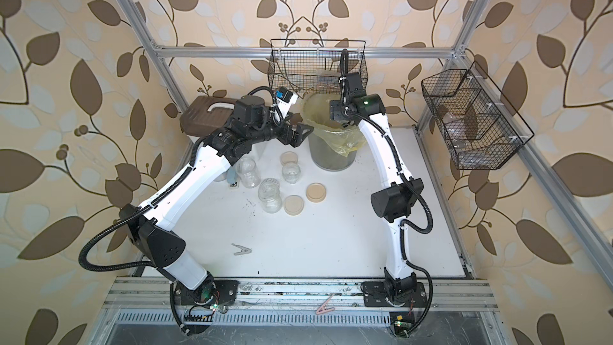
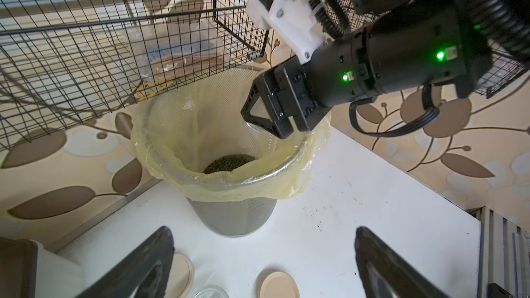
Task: Empty moldy tea leaves from jars
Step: Pour the moldy tea leaves from the jar into the trash bin.
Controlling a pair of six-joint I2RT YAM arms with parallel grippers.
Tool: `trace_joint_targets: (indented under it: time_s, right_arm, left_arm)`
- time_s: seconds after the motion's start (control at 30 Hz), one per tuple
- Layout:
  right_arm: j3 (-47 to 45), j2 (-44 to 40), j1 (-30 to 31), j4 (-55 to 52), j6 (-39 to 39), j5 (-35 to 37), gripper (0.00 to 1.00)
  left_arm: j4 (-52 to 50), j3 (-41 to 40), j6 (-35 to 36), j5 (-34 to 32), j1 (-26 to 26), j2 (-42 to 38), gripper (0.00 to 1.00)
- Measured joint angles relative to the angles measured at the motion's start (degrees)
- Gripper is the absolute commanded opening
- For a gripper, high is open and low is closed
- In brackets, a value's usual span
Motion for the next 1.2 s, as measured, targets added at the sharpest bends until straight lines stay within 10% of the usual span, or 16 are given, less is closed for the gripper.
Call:
trace_joint_targets:
  time_s: [0.47, 0.77, 1.2]
  right_arm:
    - [-0.28, -0.37, -1.09, -3.48, -4.52, -4.44, 0.44]
    - [-3.65, -2.08, -5.70, 5.01, 5.22, -20.57, 0.43]
    - [-3.56, -9.20, -7.65, 7.76, 10.71, -29.75, 0.43]
  left_arm:
    - [11.13, -4.83, 1.09, 6.62, 0.00, -0.09, 0.99]
    - [16.00, -5.05, 17.11, 12.94, 0.28, 2.47, 0.99]
    - [24.94, 19.06, 23.56, 21.16, 1.42, 28.44, 0.99]
